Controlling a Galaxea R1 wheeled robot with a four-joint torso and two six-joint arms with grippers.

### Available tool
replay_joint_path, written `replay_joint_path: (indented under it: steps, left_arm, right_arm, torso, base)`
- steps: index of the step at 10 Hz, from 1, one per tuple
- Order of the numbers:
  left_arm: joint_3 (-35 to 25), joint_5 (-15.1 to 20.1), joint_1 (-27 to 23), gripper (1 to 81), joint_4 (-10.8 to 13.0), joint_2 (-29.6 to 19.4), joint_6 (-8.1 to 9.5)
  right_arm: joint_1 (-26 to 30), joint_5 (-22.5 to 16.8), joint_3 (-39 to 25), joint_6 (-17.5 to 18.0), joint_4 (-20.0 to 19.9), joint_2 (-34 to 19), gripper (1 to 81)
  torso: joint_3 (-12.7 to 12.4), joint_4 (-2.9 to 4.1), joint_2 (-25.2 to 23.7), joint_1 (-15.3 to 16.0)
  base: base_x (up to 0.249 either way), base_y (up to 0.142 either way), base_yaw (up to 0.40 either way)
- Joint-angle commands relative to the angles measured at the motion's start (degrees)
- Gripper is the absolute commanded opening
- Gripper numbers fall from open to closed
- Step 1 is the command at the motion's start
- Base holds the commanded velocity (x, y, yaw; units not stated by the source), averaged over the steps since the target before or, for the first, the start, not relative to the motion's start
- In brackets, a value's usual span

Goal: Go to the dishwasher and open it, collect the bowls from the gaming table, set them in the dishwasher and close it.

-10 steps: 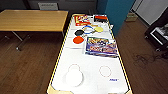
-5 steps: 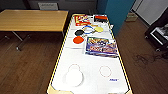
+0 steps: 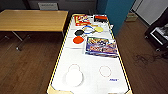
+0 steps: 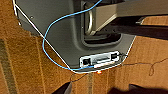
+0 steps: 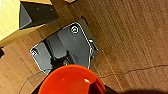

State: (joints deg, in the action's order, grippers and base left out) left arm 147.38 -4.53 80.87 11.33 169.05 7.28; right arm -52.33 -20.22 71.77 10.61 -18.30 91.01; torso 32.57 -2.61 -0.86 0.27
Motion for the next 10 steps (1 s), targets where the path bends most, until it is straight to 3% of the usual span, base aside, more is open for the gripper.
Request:
replay_joint_path:
  steps: [1, 2, 4, 6, 8, 10]
  left_arm:
    - [-8.74, 0.85, 1.01, 81.1, 0.28, -7.29, -0.16]
    - [-11.74, 0.67, 0.56, 81.1, 0.19, -10.37, 0.10]
    - [-19.44, 0.58, 0.04, 81.1, -0.33, -18.24, 0.28]
    - [-25.54, 0.15, -0.32, 81.1, -0.51, -24.08, 0.45]
    - [-31.10, -3.55, -0.58, 81.1, -1.04, -29.46, 1.07]
    - [-37.14, -3.55, -1.72, 81.1, -0.95, -34.72, 1.86]
  right_arm:
    - [-9.67, 13.26, 3.69, -3.14, -0.42, 2.25, 1.0]
    - [-12.30, 14.50, 4.95, -3.14, -0.51, 4.10, 1.0]
    - [-18.02, 22.64, 5.21, -3.40, -0.08, 6.91, 1.0]
    - [-21.63, 25.48, 5.21, -4.10, 0.54, 8.68, 1.0]
    - [-25.58, 29.87, 5.22, -4.19, 2.03, 10.78, 1.0]
    - [-27.78, 31.20, 5.39, -4.19, 2.92, 13.86, 1.0]
  torso:
    - [0.00, 0.00, 0.00, 0.00]
    - [0.00, 0.00, 0.00, 0.00]
    - [0.00, 0.00, 0.00, 0.00]
    - [0.00, 0.00, 0.00, 0.00]
    - [0.00, 0.00, 0.00, 0.00]
    - [0.00, 0.00, 0.00, 0.00]
  base:
    - [0.000, 0.000, 0.000]
    - [0.000, 0.000, 0.000]
    - [0.000, 0.000, 0.000]
    - [0.000, 0.000, 0.000]
    - [0.000, 0.000, 0.000]
    - [0.000, 0.000, 0.000]
